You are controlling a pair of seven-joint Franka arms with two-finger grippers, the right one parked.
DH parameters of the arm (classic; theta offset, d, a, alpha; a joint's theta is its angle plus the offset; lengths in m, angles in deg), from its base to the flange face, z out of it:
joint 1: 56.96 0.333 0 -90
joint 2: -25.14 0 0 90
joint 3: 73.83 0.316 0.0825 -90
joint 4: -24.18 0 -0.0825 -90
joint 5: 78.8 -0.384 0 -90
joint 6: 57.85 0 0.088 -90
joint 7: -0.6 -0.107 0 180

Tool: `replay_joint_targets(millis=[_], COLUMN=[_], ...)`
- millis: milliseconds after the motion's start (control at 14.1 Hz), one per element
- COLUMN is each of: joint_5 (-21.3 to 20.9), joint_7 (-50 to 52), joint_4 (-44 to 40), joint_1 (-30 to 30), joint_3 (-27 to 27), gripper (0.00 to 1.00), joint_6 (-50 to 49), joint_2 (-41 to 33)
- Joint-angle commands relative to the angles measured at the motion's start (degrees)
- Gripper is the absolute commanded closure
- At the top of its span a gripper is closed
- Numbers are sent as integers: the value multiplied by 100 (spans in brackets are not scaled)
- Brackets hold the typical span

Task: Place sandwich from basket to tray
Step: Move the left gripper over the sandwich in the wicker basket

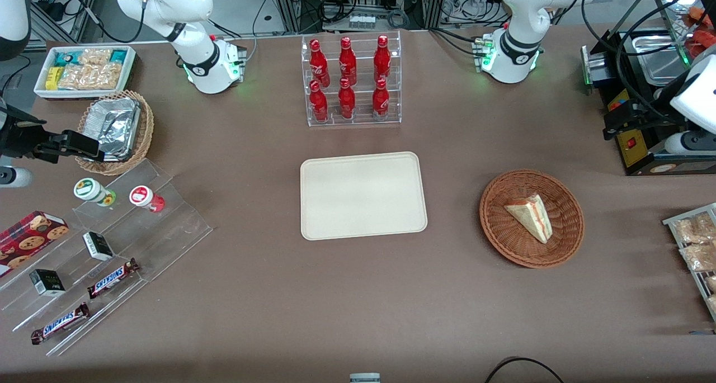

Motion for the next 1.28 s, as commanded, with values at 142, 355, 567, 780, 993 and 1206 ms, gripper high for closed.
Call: replay_joint_targets(millis=[142,355,567,780,993,1206], joint_5=[-31,-311,-330,-269,-251,-251], joint_7=[-96,9,393,1352,2571,3391], joint_4=[29,318,1231,1926,2664,3499], joint_1=[111,102,102,93,84,49], joint_3=[-28,-28,-36,-54,-63,-80], gripper=[0,0,0,0,0,0], joint_6=[-149,70,1026,2002,3091,4225], joint_2=[52,289,237,298,263,167])
